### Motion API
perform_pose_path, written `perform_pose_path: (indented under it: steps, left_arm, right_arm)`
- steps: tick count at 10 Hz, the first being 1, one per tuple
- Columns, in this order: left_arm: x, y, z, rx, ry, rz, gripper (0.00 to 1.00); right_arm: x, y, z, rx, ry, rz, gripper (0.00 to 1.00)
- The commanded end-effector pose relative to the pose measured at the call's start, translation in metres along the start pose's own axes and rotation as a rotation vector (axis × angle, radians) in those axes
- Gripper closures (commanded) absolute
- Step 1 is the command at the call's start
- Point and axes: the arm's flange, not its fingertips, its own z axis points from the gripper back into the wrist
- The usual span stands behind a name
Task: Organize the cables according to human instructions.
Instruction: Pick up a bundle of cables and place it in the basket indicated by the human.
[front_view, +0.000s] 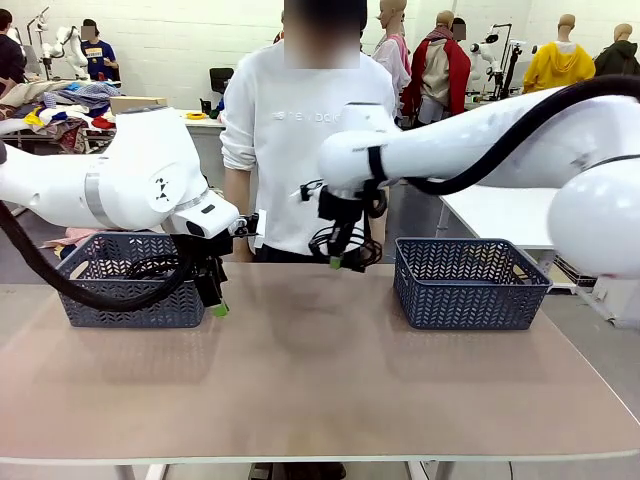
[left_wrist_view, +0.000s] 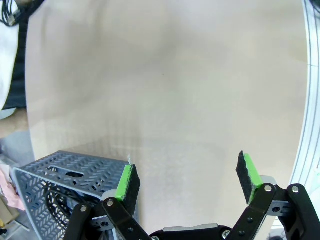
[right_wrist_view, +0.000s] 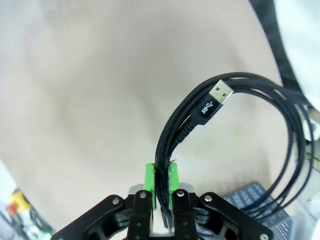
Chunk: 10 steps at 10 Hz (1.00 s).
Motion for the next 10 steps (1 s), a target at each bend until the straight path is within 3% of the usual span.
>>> perform_pose_path:
  steps: [1,3,7,8,9,10]
  left_arm:
    - [-0.001,-0.001,0.001,0.004,0.000,0.005,0.00]
    - [-0.001,-0.001,0.001,0.004,0.000,0.005,0.00]
    - [-0.001,-0.001,0.001,0.004,0.000,0.005,0.00]
    - [-0.001,-0.001,0.001,0.004,0.000,0.005,0.00]
    - [-0.001,-0.001,0.001,0.004,0.000,0.005,0.00]
    - [-0.001,-0.001,0.001,0.004,0.000,0.005,0.00]
  right_arm:
    - [-0.042,0.009,0.033,0.058,0.005,0.151,1.00]
    - [-0.082,-0.001,0.058,0.065,0.007,0.253,1.00]
    - [-0.150,-0.019,0.078,0.107,-0.004,0.329,1.00]
    - [-0.159,-0.023,0.079,0.076,-0.018,0.342,1.00]
    - [-0.131,-0.025,0.079,0.094,0.019,0.287,1.00]
    - [-0.131,-0.025,0.079,0.094,0.019,0.287,1.00]
